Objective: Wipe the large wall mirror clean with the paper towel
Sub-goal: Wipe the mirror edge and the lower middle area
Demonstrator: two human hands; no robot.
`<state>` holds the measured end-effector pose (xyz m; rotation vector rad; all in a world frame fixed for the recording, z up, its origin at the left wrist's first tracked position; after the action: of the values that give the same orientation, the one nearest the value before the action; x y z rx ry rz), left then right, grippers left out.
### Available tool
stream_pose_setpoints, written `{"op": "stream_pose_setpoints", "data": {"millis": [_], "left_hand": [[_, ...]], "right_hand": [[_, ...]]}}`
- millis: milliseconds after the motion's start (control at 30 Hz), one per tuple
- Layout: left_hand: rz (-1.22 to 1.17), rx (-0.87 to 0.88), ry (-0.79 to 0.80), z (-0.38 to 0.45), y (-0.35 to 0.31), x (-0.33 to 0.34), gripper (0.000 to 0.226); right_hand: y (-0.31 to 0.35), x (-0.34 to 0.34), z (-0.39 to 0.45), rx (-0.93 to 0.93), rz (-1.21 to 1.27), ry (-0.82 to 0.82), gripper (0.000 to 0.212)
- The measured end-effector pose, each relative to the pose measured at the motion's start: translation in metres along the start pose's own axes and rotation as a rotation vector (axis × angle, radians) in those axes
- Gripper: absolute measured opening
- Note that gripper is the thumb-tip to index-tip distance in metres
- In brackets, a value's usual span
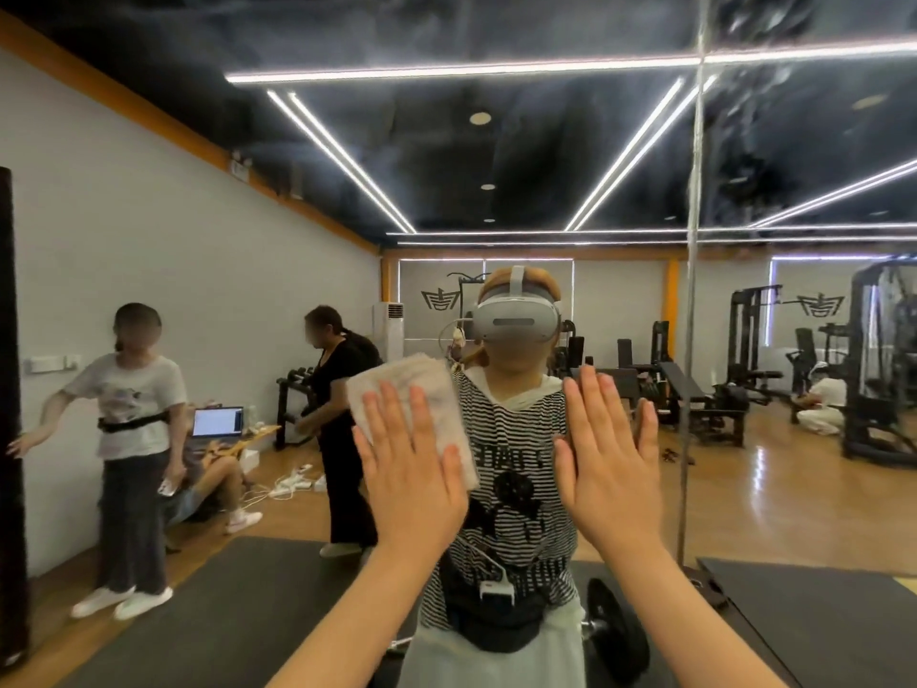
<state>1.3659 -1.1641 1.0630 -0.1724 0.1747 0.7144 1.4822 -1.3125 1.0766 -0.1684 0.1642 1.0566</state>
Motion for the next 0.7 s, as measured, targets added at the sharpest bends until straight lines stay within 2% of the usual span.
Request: {"op": "stream_pose_setpoints", "data": {"millis": [133,300,433,533,600,700], "left_hand": [[0.013,0.225,-0.021,-0.006,-0.060,-0.006,0.076],[0.087,0.301,-0.020,-0.009,-0.058,0.000,0.075],[0.062,0.279,-0.003,-0.007,-0.060,0.003,0.072],[0.033,0.231,-0.001,-0.008,-0.064,0.001,0.073],[0.010,0.186,0.008,-0.010,-0.069,0.001,0.075],[-0.006,0.133,0.013,-0.013,-0.076,0.001,0.076]], "right_hand": [[-0.003,-0.001,0.001,0.002,0.033,0.033,0.055],[0.000,-0.010,0.004,-0.022,0.105,0.043,0.056],[-0.011,-0.040,0.005,-0.087,0.239,0.012,0.053],[-0.060,-0.064,0.004,0.092,0.200,-0.125,0.053],[-0.089,-0.064,0.000,0.202,0.152,-0.146,0.055],[-0.099,-0.054,-0.006,0.184,0.068,-0.127,0.057]]}}
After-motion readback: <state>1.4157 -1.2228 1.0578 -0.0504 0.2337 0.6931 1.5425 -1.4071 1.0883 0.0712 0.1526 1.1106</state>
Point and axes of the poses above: each hand's wrist, its own z-axis towards the middle knuckle, its own x-axis out of the palm, y = z × x, the point moved 7 cm from there along z, towards the middle knuckle, and after that the axes turned 14 degrees about z, right-handed, at the moved point
